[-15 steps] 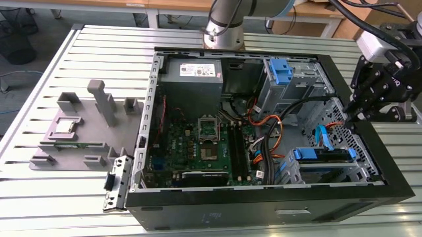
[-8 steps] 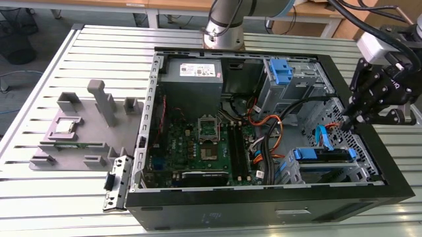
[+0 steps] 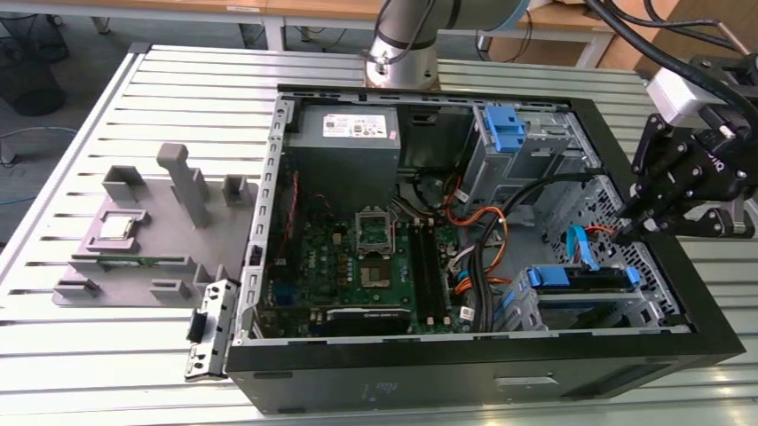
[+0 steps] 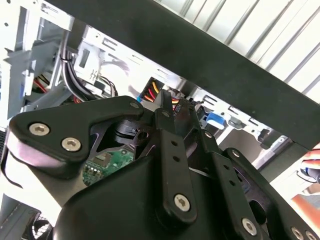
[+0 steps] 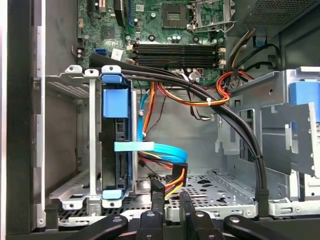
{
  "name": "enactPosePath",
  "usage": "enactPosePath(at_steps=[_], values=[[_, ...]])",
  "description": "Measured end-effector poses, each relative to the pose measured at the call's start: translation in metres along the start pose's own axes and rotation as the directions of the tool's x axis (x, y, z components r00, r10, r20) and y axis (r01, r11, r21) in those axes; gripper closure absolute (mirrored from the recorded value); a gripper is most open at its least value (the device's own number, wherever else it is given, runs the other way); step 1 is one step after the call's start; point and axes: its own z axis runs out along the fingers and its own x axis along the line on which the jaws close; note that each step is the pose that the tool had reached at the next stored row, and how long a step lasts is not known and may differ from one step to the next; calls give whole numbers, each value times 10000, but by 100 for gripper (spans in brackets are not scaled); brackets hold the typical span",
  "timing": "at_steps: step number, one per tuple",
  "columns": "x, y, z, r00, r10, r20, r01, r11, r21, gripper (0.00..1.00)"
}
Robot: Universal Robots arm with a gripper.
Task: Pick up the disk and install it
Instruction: 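Insert the second disk wire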
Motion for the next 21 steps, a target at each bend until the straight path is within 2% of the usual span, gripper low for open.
enactPosePath(at_steps=[4, 9, 17, 21], values=[[27, 0, 14, 10000, 21, -52, -21, 10000, -5, 72], [47, 7, 33, 9999, 42, -154, -42, 10000, 0, 72], [94, 86, 46, 9999, 40, -159, -40, 10000, 0, 72], [120, 159, 47, 9999, 38, -159, -38, 10000, 36, 72]])
